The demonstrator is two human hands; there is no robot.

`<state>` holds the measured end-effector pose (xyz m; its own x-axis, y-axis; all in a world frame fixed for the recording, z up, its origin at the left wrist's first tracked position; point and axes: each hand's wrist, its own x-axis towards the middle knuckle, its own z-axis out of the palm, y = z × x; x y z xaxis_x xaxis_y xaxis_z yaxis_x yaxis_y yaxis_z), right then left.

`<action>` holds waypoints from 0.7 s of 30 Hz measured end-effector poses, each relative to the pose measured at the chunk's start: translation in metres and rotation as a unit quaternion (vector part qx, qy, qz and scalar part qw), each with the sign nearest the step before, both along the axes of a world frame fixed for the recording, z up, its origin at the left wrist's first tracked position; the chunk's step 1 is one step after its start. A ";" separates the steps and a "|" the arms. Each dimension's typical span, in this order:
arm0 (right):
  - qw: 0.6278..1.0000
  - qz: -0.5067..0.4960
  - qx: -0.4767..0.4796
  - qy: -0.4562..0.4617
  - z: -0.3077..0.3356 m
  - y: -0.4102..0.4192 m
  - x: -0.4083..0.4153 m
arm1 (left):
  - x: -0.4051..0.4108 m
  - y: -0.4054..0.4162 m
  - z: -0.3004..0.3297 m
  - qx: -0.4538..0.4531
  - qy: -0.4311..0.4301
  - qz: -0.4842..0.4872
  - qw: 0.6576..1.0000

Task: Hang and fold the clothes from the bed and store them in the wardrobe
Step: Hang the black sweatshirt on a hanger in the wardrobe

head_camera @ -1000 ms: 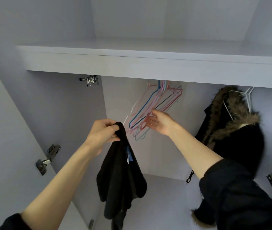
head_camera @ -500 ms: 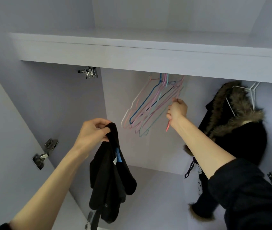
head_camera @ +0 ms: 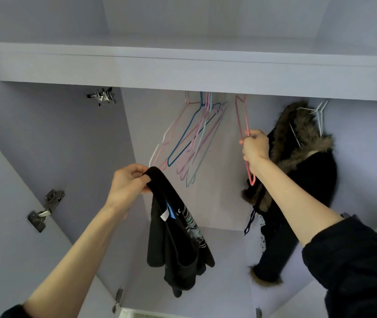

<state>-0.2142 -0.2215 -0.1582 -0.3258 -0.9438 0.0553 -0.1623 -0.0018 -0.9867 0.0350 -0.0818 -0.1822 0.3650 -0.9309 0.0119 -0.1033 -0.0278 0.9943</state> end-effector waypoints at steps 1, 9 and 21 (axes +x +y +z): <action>1.000 -0.002 0.000 -0.016 -0.002 0.003 -0.003 | -0.002 0.000 0.000 0.002 -0.011 -0.006 1.000; 0.997 -0.024 0.026 -0.068 -0.054 0.048 -0.032 | -0.029 0.004 -0.006 0.040 -0.037 -0.042 0.998; 0.982 -0.013 0.186 0.008 -0.108 0.099 -0.077 | -0.031 0.010 -0.052 0.093 -0.031 -0.005 0.995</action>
<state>-0.2911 -0.1225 -0.2660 -0.3521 -0.8911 -0.2864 -0.1736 0.3629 -0.9155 0.0044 -0.0717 -0.2341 0.3590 -0.9230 -0.1383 -0.1654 -0.2088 0.9639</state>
